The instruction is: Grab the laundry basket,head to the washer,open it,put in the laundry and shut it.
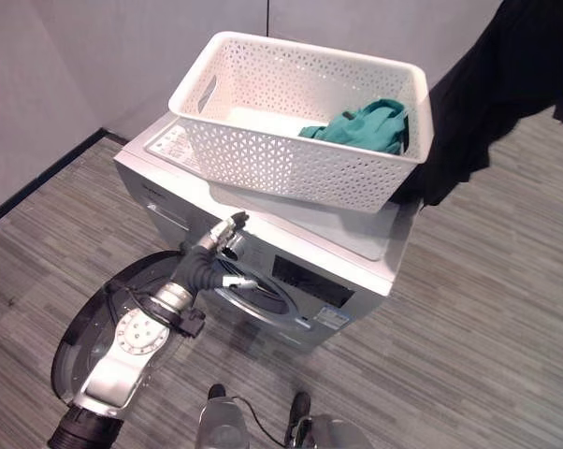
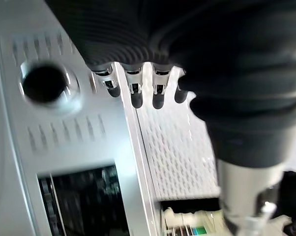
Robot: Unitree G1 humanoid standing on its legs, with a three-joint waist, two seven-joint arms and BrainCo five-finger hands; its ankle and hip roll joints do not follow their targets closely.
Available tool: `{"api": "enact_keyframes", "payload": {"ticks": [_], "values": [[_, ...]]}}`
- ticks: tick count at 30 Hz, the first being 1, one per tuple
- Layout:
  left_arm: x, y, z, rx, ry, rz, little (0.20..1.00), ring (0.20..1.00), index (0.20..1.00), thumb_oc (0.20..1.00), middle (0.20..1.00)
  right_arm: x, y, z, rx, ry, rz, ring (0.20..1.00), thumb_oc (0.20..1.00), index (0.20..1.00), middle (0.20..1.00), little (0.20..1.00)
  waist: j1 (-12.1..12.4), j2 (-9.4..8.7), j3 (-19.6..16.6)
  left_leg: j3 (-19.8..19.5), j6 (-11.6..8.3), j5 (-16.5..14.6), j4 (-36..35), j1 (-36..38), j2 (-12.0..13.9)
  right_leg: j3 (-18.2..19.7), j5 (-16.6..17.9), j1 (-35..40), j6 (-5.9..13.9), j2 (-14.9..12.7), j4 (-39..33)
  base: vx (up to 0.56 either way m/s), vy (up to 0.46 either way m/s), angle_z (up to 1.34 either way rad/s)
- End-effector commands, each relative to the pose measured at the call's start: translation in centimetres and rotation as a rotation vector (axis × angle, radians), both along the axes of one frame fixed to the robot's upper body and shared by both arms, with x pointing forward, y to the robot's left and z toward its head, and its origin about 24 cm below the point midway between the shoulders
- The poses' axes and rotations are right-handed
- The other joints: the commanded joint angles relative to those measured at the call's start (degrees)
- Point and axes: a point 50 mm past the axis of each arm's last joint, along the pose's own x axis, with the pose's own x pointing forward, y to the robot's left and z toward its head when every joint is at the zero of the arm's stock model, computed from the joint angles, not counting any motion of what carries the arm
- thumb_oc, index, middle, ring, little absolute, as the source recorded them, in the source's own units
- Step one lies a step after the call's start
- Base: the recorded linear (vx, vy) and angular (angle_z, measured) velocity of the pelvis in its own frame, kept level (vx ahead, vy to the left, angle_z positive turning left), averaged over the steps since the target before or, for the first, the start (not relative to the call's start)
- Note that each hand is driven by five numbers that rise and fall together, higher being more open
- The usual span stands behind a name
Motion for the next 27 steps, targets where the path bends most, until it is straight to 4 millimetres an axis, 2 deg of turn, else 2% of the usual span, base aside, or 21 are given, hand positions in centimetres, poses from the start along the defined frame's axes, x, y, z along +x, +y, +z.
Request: {"api": "enact_keyframes", "payload": {"ticks": [1, 3, 4, 5, 11, 17, 19, 20, 26, 27], "values": [[0.3, -0.6, 2.8, -0.002, -0.157, -0.022, 1.000, 1.000, 1.000, 1.000, 1.000, -2.5, 1.7, 5.0, -0.062, -0.216, 0.046, 0.200, 0.200, 0.200, 0.200, 0.200, -0.7, -2.28, -3.1, -6.8, -0.57, -2.1, -1.8, -0.8, -1.9, 4.9, -5.6, 9.5, 5.18, -3.4, -6.8, -0.15, 0.008, 0.35], [0.5, -1.2, 2.9, -0.006, -0.162, -0.041, 1.000, 1.000, 1.000, 1.000, 1.000, -2.2, 1.4, 5.4, -0.052, -0.212, 0.023, 0.200, 0.200, 0.200, 0.200, 0.200, -1.8, -1.68, -4.7, -6.6, -0.62, -0.7, -4.9, 1.3, -0.4, 4.2, -5.8, 9.6, 5.09, -2.6, -7.2, -0.09, 0.009, -0.08], [0.7, -1.4, 3.0, -0.009, -0.166, -0.044, 1.000, 1.000, 1.000, 1.000, 1.000, -2.2, 1.2, 5.6, -0.053, -0.213, 0.006, 0.200, 0.200, 0.200, 0.200, 0.200, -2.2, -1.57, -5.2, -6.3, -1.32, 1.0, -5.1, 1.2, 0.2, 4.0, -6.1, 10.0, 4.75, -2.2, -7.4, -0.08, 0.002, 0.13], [0.8, -1.4, 3.3, -0.006, -0.176, -0.043, 1.000, 1.000, 1.000, 1.000, 1.000, -2.4, 1.1, 5.9, -0.068, -0.215, -0.013, 0.200, 0.200, 0.200, 0.200, 0.200, -2.5, -1.72, -5.8, -6.1, -1.47, 1.2, -5.1, 1.5, 0.4, 4.1, -6.0, 10.2, 4.73, -2.1, -7.6, -0.03, 0.011, 0.25], [0.2, -2.0, 4.8, -0.041, -0.227, -0.104, 1.000, 1.000, 1.000, 1.000, 1.000, -2.5, 0.1, 7.1, -0.095, -0.202, -0.091, 0.200, 0.200, 0.200, 0.200, 0.200, -3.2, -1.24, -8.5, -5.5, -1.36, -0.4, -6.0, 5.2, 1.3, 5.4, -5.4, 12.7, 5.29, -2.2, -8.5, 0.03, 0.032, -0.21], [-1.2, -1.9, 6.1, -0.111, -0.264, -0.145, 1.000, 1.000, 1.000, 1.000, 1.000, -3.4, 0.6, 5.2, -0.206, -0.174, -0.111, 0.200, 0.200, 0.200, 0.200, 0.200, -4.9, 0.56, -9.0, -4.4, -1.13, -2.1, -5.1, 7.6, 2.2, 7.3, -5.5, 14.5, 5.43, -2.1, -8.7, 0.06, 0.018, -0.20], [-1.3, -1.9, 6.1, -0.109, -0.266, -0.145, 1.000, 1.000, 1.000, 1.000, 1.000, -3.5, 0.4, 4.6, -0.198, -0.166, -0.103, 0.200, 0.200, 0.200, 0.200, 0.200, -5.0, 0.43, -9.1, -4.2, -1.09, -2.3, -5.1, 8.0, 2.3, 7.5, -5.5, 14.8, 5.50, -2.1, -8.8, 0.04, 0.000, -0.19], [-1.4, -2.1, 6.3, -0.108, -0.277, -0.154, 1.000, 1.000, 1.000, 1.000, 1.000, -3.5, 0.6, 3.7, -0.188, -0.147, -0.066, 0.200, 0.200, 0.200, 0.200, 0.200, -5.2, 0.41, -9.4, -4.0, -1.19, -2.5, -5.3, 8.6, 2.4, 7.8, -5.3, 15.3, 5.66, -2.2, -9.1, 0.04, -0.010, -0.02], [0.2, -3.6, 7.0, -0.155, -0.282, -0.152, 1.000, 1.000, 1.000, 1.000, 1.000, -3.6, 1.9, 2.2, -0.179, -0.131, 0.031, 0.200, 0.200, 0.200, 0.200, 0.200, -6.3, 0.64, -9.4, -2.8, -1.93, -2.4, -5.8, 9.2, 2.5, 8.0, -5.2, 15.8, 5.85, -2.7, -9.3, 0.02, 0.005, -0.04], [1.1, -4.3, 7.0, -0.169, -0.262, -0.141, 1.000, 1.000, 1.000, 1.000, 1.000, -3.3, 2.9, 1.8, -0.175, -0.114, 0.092, 0.200, 0.200, 0.200, 0.200, 0.200, -7.4, 0.89, -9.9, -2.1, -1.96, -2.6, -6.2, 9.9, 2.4, 8.2, -4.9, 15.6, 6.05, -3.0, -9.3, -0.01, 0.036, -0.03]]}}
